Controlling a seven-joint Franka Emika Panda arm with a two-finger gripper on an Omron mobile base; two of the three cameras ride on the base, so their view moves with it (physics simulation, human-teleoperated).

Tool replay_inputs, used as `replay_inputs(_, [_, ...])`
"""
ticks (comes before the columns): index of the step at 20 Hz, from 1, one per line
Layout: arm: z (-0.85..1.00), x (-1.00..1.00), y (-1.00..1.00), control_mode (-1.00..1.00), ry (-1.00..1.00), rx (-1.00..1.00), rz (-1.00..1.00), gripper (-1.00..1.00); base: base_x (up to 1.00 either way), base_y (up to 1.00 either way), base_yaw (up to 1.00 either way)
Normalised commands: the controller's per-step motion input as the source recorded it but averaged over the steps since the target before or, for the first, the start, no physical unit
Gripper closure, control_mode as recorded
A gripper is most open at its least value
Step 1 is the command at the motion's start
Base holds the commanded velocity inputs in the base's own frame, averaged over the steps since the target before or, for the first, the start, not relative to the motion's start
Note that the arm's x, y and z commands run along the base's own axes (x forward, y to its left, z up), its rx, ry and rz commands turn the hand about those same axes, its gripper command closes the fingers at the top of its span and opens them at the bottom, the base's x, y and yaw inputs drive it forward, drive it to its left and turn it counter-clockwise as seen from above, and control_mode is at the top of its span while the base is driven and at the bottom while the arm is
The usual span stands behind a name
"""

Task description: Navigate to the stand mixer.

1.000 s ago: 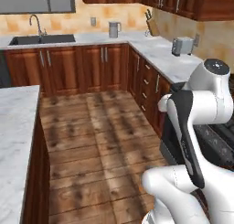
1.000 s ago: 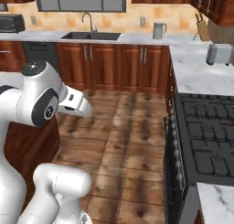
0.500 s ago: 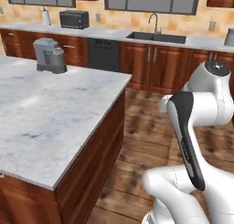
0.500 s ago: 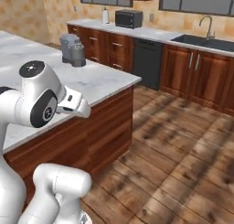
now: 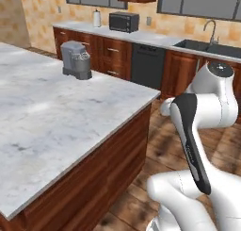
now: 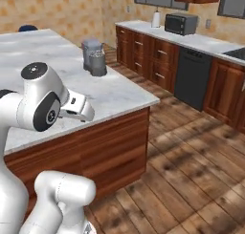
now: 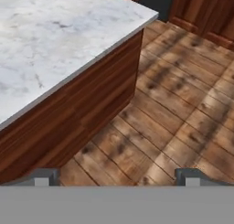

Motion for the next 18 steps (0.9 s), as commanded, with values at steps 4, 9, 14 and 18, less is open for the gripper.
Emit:
replay_inputs(4, [0.0, 0.0, 0.0, 1.0, 0.0, 0.0, 0.0, -1.0, 0.22, -1.0, 0.46])
replay_inputs(9, [0.0, 0.0, 0.0, 1.0, 0.0, 0.0, 0.0, -1.0, 0.2, -1.0, 0.51])
replay_inputs(14, [0.0, 0.0, 0.0, 1.0, 0.0, 0.0, 0.0, -1.0, 0.19, -1.0, 0.54])
replay_inputs(18, [0.0, 0.0, 0.0, 1.0, 0.0, 0.0, 0.0, -1.0, 0.15, -1.0, 0.5])
